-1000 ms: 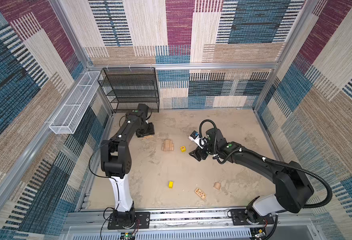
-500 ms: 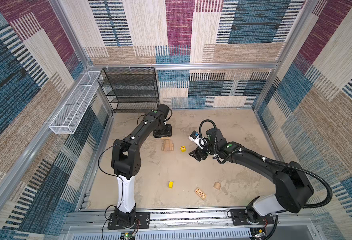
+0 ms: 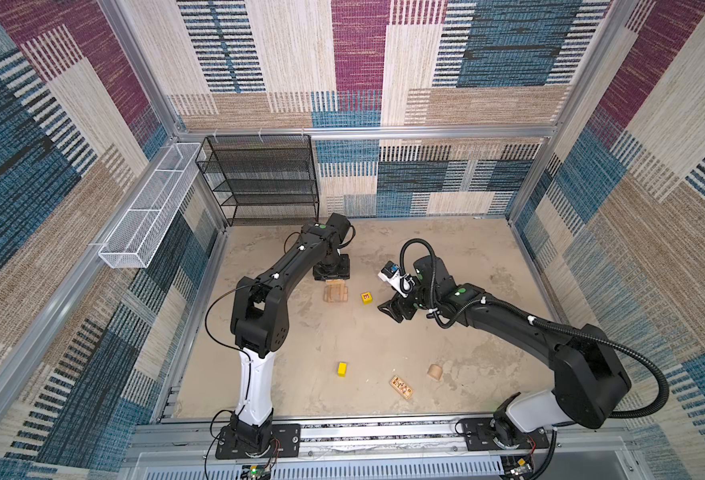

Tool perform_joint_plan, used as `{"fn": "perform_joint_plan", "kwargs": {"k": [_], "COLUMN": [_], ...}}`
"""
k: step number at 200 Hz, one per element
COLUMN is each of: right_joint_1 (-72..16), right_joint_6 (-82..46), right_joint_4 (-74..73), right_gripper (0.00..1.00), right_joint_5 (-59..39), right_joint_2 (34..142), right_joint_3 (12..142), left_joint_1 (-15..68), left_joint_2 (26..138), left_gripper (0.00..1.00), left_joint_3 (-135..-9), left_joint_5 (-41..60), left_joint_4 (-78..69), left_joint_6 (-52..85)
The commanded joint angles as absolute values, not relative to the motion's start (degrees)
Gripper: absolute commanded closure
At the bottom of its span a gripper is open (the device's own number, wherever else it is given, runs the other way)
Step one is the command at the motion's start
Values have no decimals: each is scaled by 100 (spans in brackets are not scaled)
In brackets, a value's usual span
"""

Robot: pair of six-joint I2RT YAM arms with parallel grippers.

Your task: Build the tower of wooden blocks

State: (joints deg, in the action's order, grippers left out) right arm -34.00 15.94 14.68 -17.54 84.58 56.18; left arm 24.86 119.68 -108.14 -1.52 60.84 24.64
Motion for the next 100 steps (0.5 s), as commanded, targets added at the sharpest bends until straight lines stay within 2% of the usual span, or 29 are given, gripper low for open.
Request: {"fn": "perform_joint_plan", "kwargs": {"k": [1,100], "right_joint_1": [-3394,-3400], "right_joint_6": [1573,1564], "right_joint_4": [1362,1362], "right_gripper": [17,17], "right_joint_5": [-1831,-1847], "right_joint_2": [8403,8413], "right_joint_3": [5596,5579], "left_joint_1": [2488,2495], "left_joint_2": [12048,12278], "left_gripper": [50,46], "left_joint_3": [-10873,-11082], "left_joint_5": [-229,-325], "left_joint_4": [6161,6258], "left_joint_6": [2520,2469]}}
